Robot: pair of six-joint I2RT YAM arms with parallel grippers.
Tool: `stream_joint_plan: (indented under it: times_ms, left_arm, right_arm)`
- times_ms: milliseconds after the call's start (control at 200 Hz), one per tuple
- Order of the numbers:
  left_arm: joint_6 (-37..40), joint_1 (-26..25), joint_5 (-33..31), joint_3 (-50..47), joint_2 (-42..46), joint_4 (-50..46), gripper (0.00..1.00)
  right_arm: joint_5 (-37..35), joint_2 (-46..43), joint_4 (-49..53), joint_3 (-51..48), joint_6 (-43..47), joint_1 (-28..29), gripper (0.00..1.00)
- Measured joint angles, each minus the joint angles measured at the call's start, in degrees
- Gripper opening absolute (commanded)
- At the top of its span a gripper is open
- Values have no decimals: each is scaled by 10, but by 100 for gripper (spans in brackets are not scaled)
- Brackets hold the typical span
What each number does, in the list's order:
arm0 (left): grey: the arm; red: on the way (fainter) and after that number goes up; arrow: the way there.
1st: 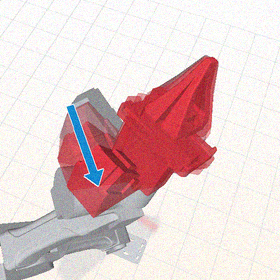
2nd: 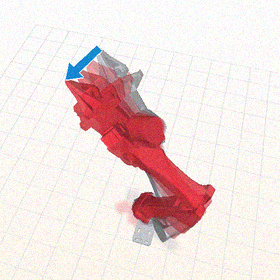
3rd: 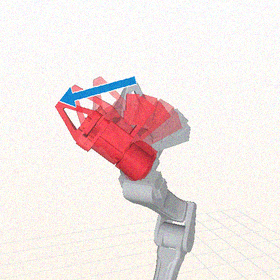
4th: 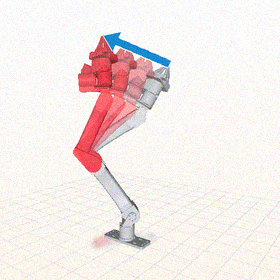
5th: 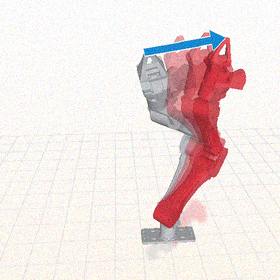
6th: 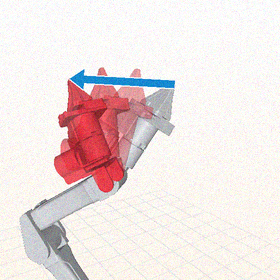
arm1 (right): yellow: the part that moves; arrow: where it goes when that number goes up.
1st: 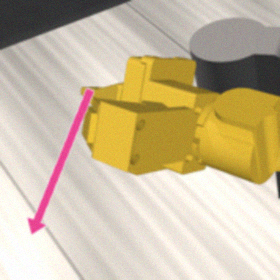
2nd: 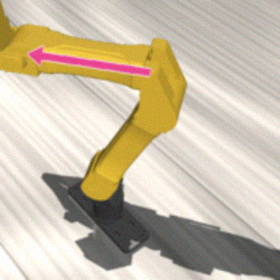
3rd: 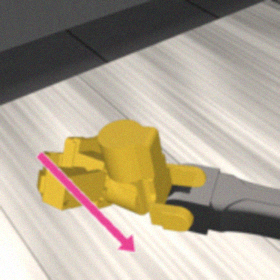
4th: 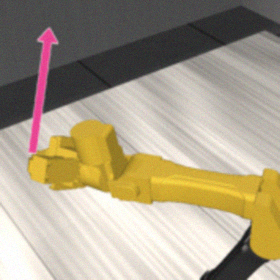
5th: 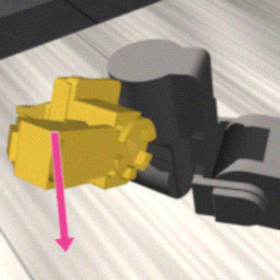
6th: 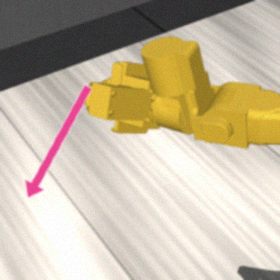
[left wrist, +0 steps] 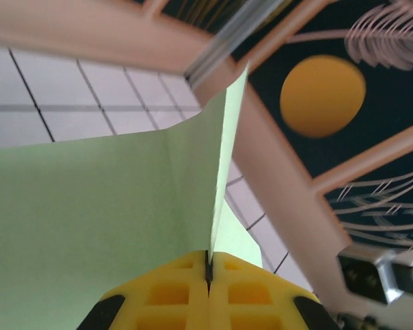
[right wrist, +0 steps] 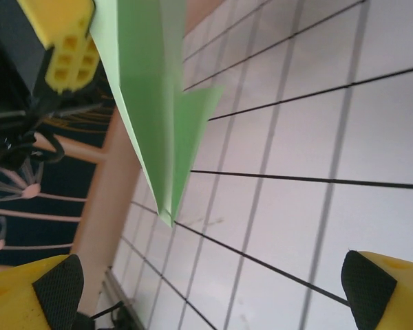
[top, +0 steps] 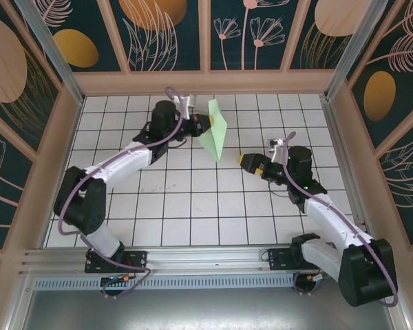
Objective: Fold a paper plane with a square sheet of paper (fold left side to right side)
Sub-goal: Turn over the paper at the center of the table.
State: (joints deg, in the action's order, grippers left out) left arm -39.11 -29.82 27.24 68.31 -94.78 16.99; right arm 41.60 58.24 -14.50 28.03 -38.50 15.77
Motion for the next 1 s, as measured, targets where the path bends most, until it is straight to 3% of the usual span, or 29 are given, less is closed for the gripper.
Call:
stream_joint_plan:
  times_ms: [265, 470, 746, 1001]
  left_arm:
    - [-73, 6, 8, 0, 38, 67, 2]
    - [-135, 6, 38, -8, 40, 125, 2]
    - [-183, 6, 57, -33, 40, 163, 1]
    - [-205, 6, 68, -38, 40, 178, 1]
  right_arm:
    - [20, 80, -166, 12, -62, 86, 98]
    - [22, 127, -224, 47, -87, 100, 88]
    - [34, 143, -245, 104, -83, 104, 57]
    - [32, 147, -234, 106, -69, 104, 35]
